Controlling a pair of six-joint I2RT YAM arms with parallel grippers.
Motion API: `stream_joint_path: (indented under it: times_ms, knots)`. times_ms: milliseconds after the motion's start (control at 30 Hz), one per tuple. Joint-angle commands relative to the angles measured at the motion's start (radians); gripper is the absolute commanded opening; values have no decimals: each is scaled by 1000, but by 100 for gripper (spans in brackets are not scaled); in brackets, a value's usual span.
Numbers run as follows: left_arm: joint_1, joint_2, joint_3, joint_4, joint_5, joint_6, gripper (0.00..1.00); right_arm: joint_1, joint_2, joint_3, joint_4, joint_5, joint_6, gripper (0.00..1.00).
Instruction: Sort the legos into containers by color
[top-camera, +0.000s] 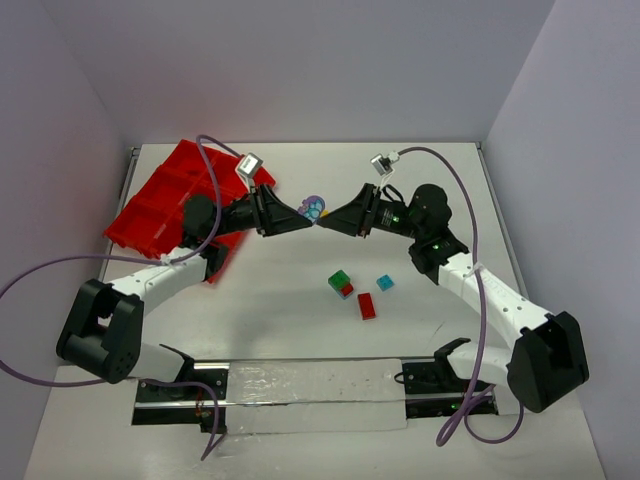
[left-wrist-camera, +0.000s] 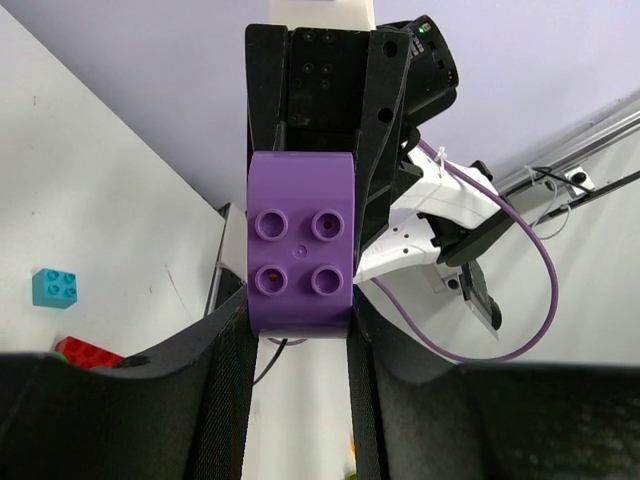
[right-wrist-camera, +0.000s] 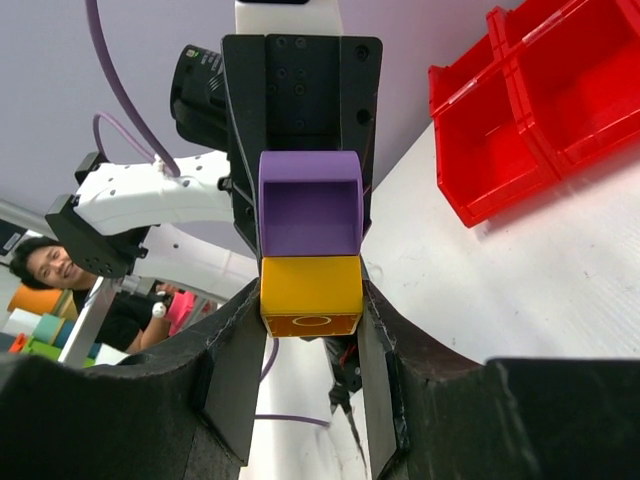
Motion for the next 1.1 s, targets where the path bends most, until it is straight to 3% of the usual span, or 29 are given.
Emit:
stream_joint_path:
  times_ms: [0,133,267,300,367,467,533,833,1067]
  knots:
    - [99,-18,17,100,12,-57,0,-10,-11,-19,54,-20,-22,0]
    - [168,-28,3,184,13,-113,0,-10,-10,-24,54,-22,-25,0]
    - [210,-20,34,160,29,-113,0,-10,-9,-22,43,-25,-33,0]
    - [221,-20,54,80,27,-76,0,-10,-12,-17,21,-19,-44,0]
    - [244,-31,104,-324,-21,130,0,-11,-21,-5,-30,15,-70,0]
    - [250,-15,311,-902,-438,485,0,-10,-43,16,-150,90,-135,0]
    - [243,57,431,-1159,-607,530,0,-10,-57,20,-187,116,-155,0]
    - [237,379,786,-1482,-1016,617,0,-10,-79,27,-237,143,-182,0]
    - [235,450,800,-1481,-1055,636,0,-10,-63,38,-237,145,-186,0]
